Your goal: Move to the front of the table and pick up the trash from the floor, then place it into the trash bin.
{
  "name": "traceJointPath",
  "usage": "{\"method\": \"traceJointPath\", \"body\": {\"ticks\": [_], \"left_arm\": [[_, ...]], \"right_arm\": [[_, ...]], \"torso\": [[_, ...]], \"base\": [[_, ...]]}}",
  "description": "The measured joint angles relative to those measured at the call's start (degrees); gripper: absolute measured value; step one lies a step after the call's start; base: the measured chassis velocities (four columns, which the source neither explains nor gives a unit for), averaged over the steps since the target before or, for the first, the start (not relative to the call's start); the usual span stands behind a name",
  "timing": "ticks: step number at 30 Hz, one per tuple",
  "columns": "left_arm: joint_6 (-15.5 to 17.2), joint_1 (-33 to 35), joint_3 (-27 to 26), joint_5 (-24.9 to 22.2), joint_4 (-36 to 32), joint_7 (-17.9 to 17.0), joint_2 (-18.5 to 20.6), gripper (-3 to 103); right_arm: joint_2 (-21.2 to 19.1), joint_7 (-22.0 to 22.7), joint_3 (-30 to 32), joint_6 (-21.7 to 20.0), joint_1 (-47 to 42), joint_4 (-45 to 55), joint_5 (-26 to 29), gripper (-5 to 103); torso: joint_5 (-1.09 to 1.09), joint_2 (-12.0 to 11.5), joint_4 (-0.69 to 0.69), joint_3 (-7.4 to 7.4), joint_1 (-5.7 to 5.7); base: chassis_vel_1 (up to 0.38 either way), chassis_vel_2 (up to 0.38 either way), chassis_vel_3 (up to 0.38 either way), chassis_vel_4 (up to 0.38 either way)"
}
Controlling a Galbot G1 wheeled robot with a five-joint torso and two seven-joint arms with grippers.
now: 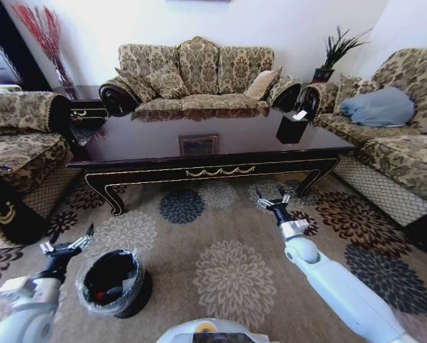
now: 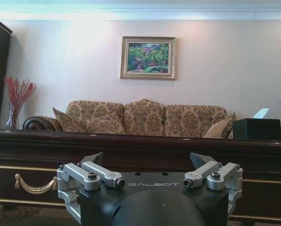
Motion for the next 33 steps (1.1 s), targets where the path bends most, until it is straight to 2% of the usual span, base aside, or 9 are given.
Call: {"method": "traceJointPath", "body": {"ticks": [3, 6, 10, 14, 23, 33], "left_arm": [[-0.8, 0.5, 0.0, -1.5, -0.9, 0.7, -0.8, 100], [-0.9, 1.3, -0.4, -1.5, -4.7, 0.5, -1.9, 100], [0.5, 2.2, -1.6, -0.7, -9.9, -0.9, -2.4, 100], [1.9, 3.0, -1.6, 1.1, -11.9, -2.5, -2.2, 100], [4.2, 3.4, -0.7, 4.6, -12.7, -4.8, -1.6, 100], [4.7, 3.9, 1.3, 7.2, -13.6, -4.6, -2.3, 100]], "right_arm": [[0.4, -0.9, 1.1, 0.3, -1.3, 0.9, 0.2, 100], [0.7, -2.5, 3.0, 0.7, -3.6, 3.0, 0.8, 100], [0.7, -4.5, 6.3, 1.0, -7.2, 6.0, 1.0, 100], [0.5, -5.1, 8.7, 1.0, -9.9, 7.3, 1.0, 100], [-0.3, -5.3, 11.9, 0.0, -13.7, 9.7, 0.8, 100], [-0.7, -6.7, 12.3, 0.3, -15.4, 9.4, -0.1, 100]], "torso": [[-0.01, 0.0, 0.00, 0.00, 0.00], [0.02, 0.0, 0.01, 0.00, 0.00], [0.03, 0.0, 0.00, 0.00, 0.00], [0.01, 0.0, 0.00, 0.00, 0.00], [0.01, 0.0, 0.01, 0.00, 0.00], [0.03, 0.0, 0.00, -0.01, -0.01]], "base": [[0.000, 0.000, 0.000, 0.000], [0.000, 0.000, 0.000, 0.000], [0.000, 0.000, 0.000, 0.000], [0.000, 0.000, 0.000, 0.000], [0.089, -0.088, -0.092, 0.089], [0.261, -0.261, -0.258, 0.255]]}}
